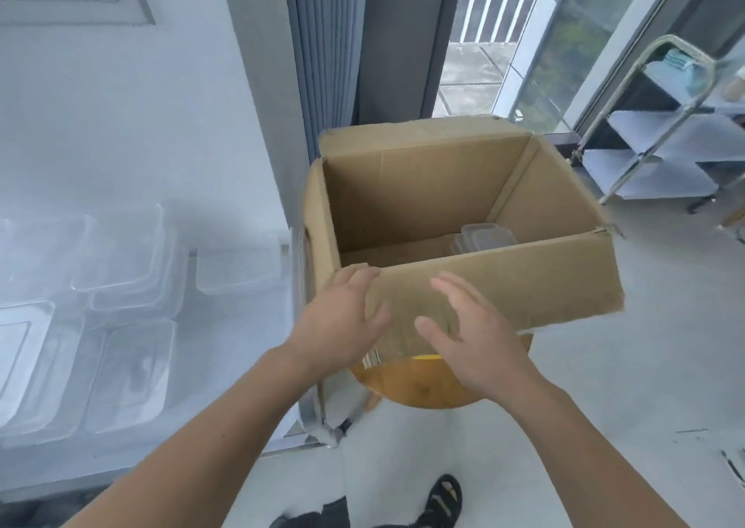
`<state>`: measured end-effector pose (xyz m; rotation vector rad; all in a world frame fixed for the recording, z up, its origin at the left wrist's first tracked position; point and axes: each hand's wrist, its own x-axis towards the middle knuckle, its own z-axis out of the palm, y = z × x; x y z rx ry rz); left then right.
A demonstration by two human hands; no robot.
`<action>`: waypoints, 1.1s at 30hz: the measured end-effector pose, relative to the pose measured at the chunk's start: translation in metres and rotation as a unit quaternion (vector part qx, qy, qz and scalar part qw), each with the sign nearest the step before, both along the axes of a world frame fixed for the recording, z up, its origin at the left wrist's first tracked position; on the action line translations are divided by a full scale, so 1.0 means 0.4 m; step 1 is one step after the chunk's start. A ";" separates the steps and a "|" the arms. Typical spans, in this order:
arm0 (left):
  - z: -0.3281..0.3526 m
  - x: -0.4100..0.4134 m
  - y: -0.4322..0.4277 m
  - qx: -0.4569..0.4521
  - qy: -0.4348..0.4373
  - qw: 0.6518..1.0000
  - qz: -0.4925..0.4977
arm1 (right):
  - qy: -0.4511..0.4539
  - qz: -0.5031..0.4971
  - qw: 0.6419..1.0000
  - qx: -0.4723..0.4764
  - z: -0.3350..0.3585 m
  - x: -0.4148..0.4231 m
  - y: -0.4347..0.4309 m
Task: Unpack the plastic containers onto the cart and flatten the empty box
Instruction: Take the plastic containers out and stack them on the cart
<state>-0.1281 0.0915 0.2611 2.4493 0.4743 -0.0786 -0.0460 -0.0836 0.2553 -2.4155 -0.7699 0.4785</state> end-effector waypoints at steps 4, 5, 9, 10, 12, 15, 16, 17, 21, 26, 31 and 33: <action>0.017 0.127 -0.132 0.059 0.003 0.998 -0.035 | -0.005 0.016 1.000 -0.011 0.013 0.121 -0.138; 0.019 0.157 -0.157 0.067 -0.005 0.997 -0.037 | -0.012 0.019 1.000 -0.013 0.014 0.150 -0.166; 0.016 0.240 -0.210 0.060 -0.004 0.998 -0.034 | -0.014 0.008 1.000 0.010 0.019 0.244 -0.235; 0.011 0.256 -0.212 0.054 0.001 0.998 -0.031 | -0.008 0.007 1.000 0.021 0.018 0.266 -0.241; -0.001 0.296 -0.203 0.051 0.012 0.998 -0.026 | -0.002 0.006 1.000 0.028 0.011 0.318 -0.238; -0.016 0.364 -0.174 0.042 0.020 0.999 -0.020 | -0.004 0.009 1.000 0.018 -0.008 0.401 -0.216; -0.022 0.391 -0.161 0.036 0.018 0.999 -0.020 | -0.009 0.010 1.000 0.009 -0.011 0.428 -0.205; -0.026 0.420 -0.148 0.026 0.019 0.999 -0.018 | -0.010 0.011 1.000 -0.003 -0.010 0.455 -0.192; -0.063 0.545 -0.107 -0.013 0.034 0.999 -0.025 | 0.001 0.023 0.998 -0.054 -0.012 0.579 -0.131; -0.121 0.655 -0.096 -0.064 0.083 0.994 -0.036 | 0.005 0.074 0.983 -0.169 -0.081 0.773 -0.055; -0.172 0.739 -0.079 -0.069 0.121 0.990 -0.009 | 0.034 0.131 0.955 -0.264 -0.232 0.966 0.044; -0.191 0.767 -0.077 -0.080 0.140 0.987 0.020 | 0.062 0.154 0.941 -0.296 -0.302 1.016 0.078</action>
